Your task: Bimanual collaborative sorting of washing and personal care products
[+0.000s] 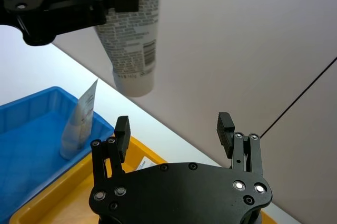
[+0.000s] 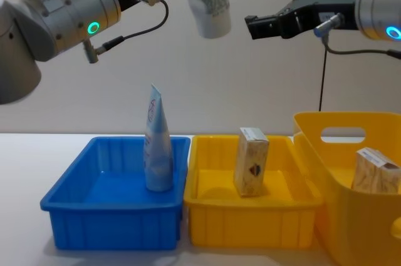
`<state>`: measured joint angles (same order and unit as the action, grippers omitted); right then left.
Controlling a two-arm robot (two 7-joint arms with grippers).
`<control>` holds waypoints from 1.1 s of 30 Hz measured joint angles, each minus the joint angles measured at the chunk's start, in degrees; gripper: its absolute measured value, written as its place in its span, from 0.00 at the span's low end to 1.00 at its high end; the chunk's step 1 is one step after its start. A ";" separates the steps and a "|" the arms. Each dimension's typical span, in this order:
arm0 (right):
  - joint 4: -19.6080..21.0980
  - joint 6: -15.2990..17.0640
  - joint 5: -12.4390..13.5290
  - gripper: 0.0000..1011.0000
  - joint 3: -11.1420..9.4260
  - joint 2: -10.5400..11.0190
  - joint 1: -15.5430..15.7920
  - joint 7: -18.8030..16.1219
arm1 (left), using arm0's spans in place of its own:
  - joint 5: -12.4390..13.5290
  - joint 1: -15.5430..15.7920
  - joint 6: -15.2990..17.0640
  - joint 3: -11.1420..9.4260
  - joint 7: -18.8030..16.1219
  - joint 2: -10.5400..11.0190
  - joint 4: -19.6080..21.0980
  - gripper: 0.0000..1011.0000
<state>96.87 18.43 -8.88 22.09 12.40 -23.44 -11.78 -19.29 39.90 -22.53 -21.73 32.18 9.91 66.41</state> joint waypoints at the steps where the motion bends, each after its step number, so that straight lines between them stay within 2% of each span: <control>1: 0.00 0.00 0.00 0.99 0.00 0.00 0.00 0.00 | -0.08 0.12 0.00 -0.12 0.19 -0.03 -0.15 0.26; 16: -2.66 0.18 -1.34 0.99 1.15 -1.33 -2.25 -1.44 | -0.54 0.65 0.36 -1.21 1.22 0.00 -0.50 0.26; 33: -7.00 0.01 -3.03 0.99 2.48 -3.65 -5.42 -2.21 | -0.79 0.14 1.48 -2.26 1.54 0.84 1.20 0.26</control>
<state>89.86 18.44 -11.91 24.58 8.75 -28.85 -13.99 -20.08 40.05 -21.05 -23.99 33.72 10.75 67.61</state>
